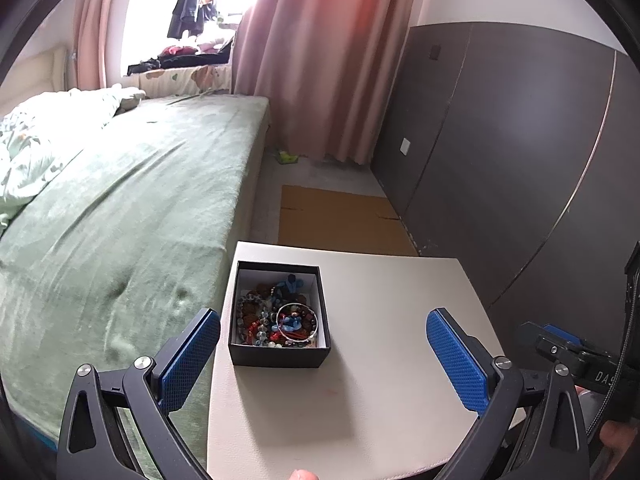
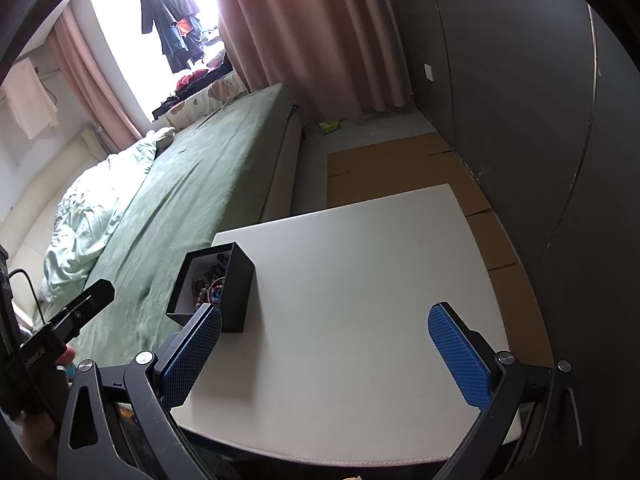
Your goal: Organize jewelry
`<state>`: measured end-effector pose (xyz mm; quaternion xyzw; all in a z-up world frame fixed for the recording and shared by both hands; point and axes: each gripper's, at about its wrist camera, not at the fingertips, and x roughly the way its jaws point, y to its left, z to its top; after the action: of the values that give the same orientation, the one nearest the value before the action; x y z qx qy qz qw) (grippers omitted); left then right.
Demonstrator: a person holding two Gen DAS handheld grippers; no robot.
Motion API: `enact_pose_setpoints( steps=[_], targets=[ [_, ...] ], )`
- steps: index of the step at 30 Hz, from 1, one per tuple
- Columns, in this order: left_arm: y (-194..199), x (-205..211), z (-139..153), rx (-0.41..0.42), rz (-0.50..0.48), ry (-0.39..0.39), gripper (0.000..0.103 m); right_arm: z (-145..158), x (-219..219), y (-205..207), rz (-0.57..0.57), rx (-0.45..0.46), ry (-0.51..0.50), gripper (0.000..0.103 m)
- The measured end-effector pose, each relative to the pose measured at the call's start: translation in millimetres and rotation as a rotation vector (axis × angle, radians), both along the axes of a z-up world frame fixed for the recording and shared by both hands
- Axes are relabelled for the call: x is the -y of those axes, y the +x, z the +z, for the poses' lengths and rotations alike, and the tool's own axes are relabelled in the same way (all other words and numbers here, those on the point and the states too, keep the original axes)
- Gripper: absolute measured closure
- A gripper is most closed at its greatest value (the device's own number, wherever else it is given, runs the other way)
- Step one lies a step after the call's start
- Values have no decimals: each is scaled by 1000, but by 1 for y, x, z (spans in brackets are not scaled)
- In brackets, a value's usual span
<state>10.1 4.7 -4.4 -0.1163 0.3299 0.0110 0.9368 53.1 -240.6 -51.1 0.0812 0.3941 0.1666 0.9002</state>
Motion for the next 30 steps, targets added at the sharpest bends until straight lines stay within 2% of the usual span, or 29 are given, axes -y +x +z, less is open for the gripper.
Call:
enact_pose_setpoints(
  steps=[25, 30],
  targets=[
    [-1, -4, 2, 13, 31, 18, 0, -2, 1, 1, -9, -6, -5, 0],
    [-1, 0, 2, 19, 36, 51, 0, -7, -1, 2, -18, -20, -7, 0]
  ],
)
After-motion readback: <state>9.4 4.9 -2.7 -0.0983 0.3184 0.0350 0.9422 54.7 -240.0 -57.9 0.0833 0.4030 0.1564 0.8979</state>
